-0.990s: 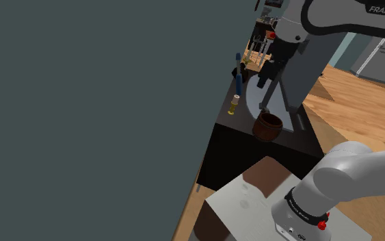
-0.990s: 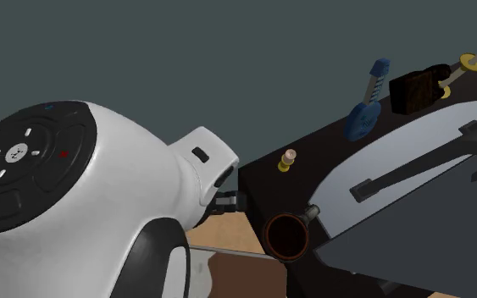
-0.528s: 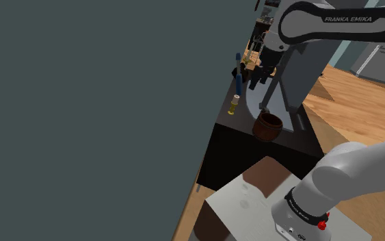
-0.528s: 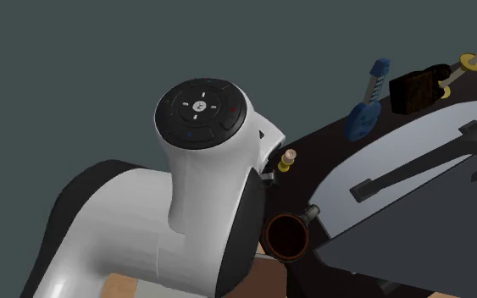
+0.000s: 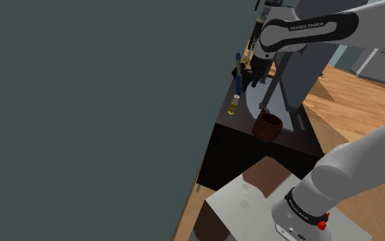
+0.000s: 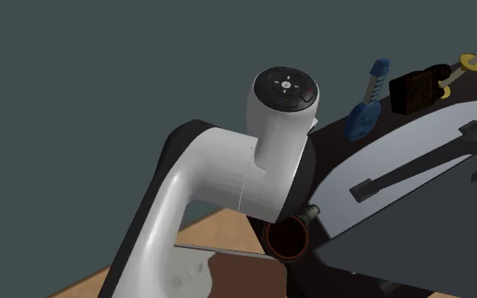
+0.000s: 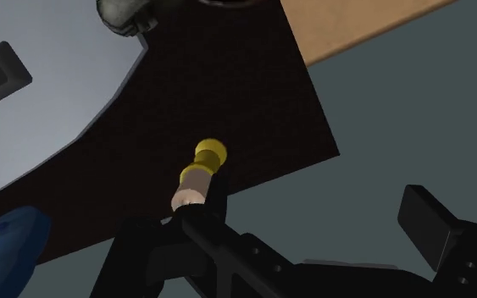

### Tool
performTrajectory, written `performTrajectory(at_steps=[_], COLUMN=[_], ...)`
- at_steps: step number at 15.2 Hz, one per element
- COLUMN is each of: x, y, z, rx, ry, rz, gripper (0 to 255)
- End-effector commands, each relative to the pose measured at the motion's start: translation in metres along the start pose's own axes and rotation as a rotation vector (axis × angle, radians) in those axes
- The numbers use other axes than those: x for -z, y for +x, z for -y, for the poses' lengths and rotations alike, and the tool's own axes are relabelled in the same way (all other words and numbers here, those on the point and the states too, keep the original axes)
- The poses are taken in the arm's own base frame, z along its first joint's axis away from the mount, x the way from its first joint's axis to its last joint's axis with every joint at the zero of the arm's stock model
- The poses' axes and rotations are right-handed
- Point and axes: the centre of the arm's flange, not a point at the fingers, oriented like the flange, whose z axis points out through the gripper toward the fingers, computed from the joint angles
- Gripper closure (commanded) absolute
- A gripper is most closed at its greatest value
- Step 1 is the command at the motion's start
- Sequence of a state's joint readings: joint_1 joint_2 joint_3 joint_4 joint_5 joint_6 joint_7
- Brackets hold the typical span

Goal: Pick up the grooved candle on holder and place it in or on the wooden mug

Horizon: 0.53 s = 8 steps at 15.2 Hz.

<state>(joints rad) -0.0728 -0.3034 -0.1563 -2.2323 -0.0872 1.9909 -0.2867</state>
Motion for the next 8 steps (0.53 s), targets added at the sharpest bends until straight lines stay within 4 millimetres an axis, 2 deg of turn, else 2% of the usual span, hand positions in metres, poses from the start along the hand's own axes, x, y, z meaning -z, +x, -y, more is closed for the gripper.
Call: performTrajectory(at_steps=[1,8], x=[-0.02,-0.081], y=[0.014,0.061], z=[-0.017,-0.076], rx=[-0.006,-0.025], ry=[0.01,0.048], rz=[0.004,0.02], gripper=[0,0])
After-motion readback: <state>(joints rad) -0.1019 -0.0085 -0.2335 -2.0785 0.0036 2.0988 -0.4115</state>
